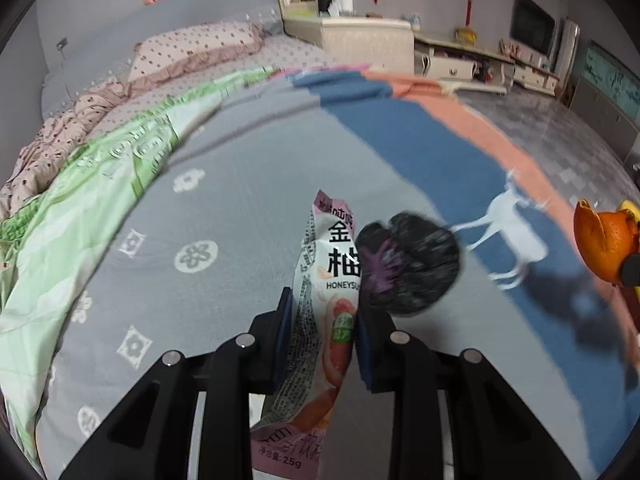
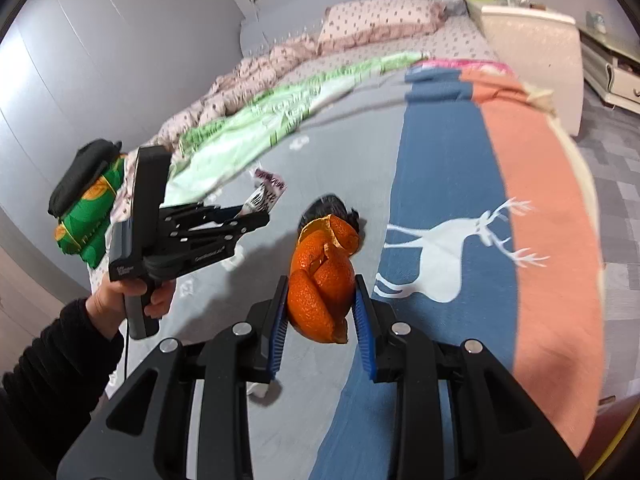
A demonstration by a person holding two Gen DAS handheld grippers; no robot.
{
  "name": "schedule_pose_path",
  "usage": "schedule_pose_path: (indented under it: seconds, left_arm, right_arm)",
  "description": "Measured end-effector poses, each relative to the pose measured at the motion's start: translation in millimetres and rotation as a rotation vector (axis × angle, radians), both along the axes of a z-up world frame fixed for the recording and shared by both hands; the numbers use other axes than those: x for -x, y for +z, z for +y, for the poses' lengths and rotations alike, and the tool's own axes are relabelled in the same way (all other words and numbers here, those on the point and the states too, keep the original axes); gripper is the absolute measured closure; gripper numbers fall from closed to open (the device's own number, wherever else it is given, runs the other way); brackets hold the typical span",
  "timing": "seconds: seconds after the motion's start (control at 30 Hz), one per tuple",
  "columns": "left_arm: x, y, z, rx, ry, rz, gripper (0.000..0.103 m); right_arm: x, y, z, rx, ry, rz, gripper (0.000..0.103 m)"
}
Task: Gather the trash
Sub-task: 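Carry the orange peel and snack wrapper over the yellow-rimmed bin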
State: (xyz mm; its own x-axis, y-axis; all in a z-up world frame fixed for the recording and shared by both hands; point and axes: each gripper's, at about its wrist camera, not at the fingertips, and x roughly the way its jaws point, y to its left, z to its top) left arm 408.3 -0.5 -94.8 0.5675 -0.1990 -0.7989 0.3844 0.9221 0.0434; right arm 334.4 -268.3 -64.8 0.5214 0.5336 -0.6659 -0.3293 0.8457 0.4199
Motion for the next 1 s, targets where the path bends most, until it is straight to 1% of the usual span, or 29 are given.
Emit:
schedule_pose_path:
  seconds: [0.13,0.17,0.23,0.3,0.4,0.53,0.63,0.77,0.83,0.9,1.0]
  left_arm:
    - [24.0,38.3,-9.5,0.022,0.059,-0.062,0.077]
    - [31.5,50.1,-14.7,0.034,0.065,-0.079,0.077]
    - [48.2,73.1,-29.0,0.036,0.078,-0.124,0.077]
    - [64.4,94.2,-44.2,0.067,0.063,-0.155,0.077]
    - [88.9,123.3,-73.5,0.092,0.047,-0.206,0.077]
    - [119.8,152.9,-119.1,0.14,0.003,-0.246,0.077]
    - [141.4,170.0,-153.2,0.185,-0.043,-0.26,0.077]
    - [161.4,183.4,-194.5,0.231,-0.091,-0.269,0.076]
    - [171.4,186.6,-217.9,0.253,-0.125,-0.269,0.076]
    - [178.7,186.5,-240.2,0.252,-0.15,-0.268,0.076]
    - [184.9,180.0,-268.4,0.258,-0.187,-0.24,0.076]
  right_arm:
    - [21.5,30.5,-19.3,-0.006,-0.047,-0.044,0.074]
    - [29.1,40.1,-26.0,-0.008,-0.064,-0.059,0.074]
    - [44.9,58.8,-40.6,-0.009,-0.096,-0.089,0.074]
    - [57.9,73.9,-54.8,-0.011,-0.121,-0.116,0.074]
    - [80.5,97.6,-80.8,-0.005,-0.173,-0.157,0.074]
    - [108.4,126.2,-120.7,-0.012,-0.257,-0.198,0.074]
    - [129.1,145.9,-155.0,-0.025,-0.324,-0.231,0.074]
    - [159.0,166.4,-202.6,-0.016,-0.409,-0.273,0.074]
    - [172.4,172.2,-227.5,-0.003,-0.453,-0.281,0.074]
    - [184.1,173.5,-249.2,0.006,-0.491,-0.278,0.074]
    - [198.3,169.6,-280.0,0.021,-0.541,-0.269,0.074]
